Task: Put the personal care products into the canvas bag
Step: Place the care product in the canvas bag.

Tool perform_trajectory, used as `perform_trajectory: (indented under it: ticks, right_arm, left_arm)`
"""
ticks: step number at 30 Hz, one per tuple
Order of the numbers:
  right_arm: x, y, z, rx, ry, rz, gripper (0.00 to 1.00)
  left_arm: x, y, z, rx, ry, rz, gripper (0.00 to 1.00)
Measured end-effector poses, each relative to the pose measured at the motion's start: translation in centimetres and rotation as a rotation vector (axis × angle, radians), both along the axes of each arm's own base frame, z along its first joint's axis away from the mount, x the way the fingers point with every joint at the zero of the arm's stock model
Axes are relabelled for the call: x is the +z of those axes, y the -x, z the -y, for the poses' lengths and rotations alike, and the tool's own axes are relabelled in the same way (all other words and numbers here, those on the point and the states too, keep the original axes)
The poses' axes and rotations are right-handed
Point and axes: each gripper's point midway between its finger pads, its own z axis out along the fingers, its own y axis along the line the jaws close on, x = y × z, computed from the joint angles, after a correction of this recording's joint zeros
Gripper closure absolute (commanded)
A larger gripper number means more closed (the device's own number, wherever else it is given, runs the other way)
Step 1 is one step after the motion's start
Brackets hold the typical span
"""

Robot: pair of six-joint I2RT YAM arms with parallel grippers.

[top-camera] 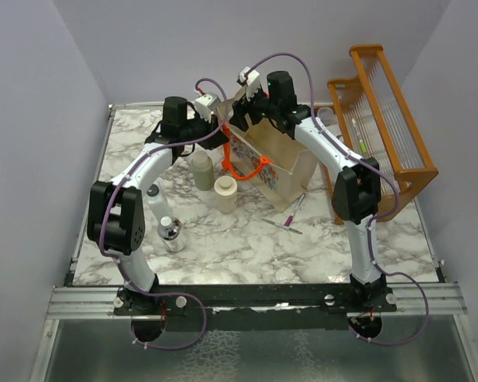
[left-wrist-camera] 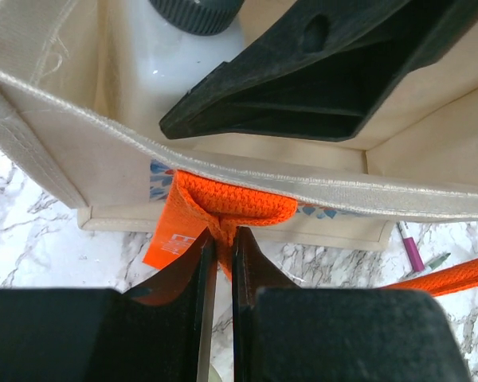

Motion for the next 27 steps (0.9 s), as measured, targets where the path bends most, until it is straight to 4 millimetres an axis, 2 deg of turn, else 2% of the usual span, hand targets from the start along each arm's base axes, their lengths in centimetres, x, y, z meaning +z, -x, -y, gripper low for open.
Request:
perform_trajectory:
  ticks: [4,16,21,27]
  right_arm:
    - [-1.3,-0.5,-0.2,0.006,0.016,0.006,0.99]
    - [-5.2,-0.4,0.4,0.011,0.060,-0.030,0.99]
    - [-6.9,-0.1,0.7,0.013,0.081,-0.058,0.99]
    - [-7.2,-0.4,0.4,0.025,0.075,-0.045,0.99]
  left_arm:
    - [-0.2,0.3,0.0,-0.007,-0.005,-0.013,1.00]
    - [-0.1,0.6,0.0,-0.026,-0.015,-0.019,1.00]
    - [0.9,0.4,0.1,-0.031,-0.009,-0.008,1.00]
    - [1.3,0.4,0.1,-0.034,-0.012,-0.006,1.00]
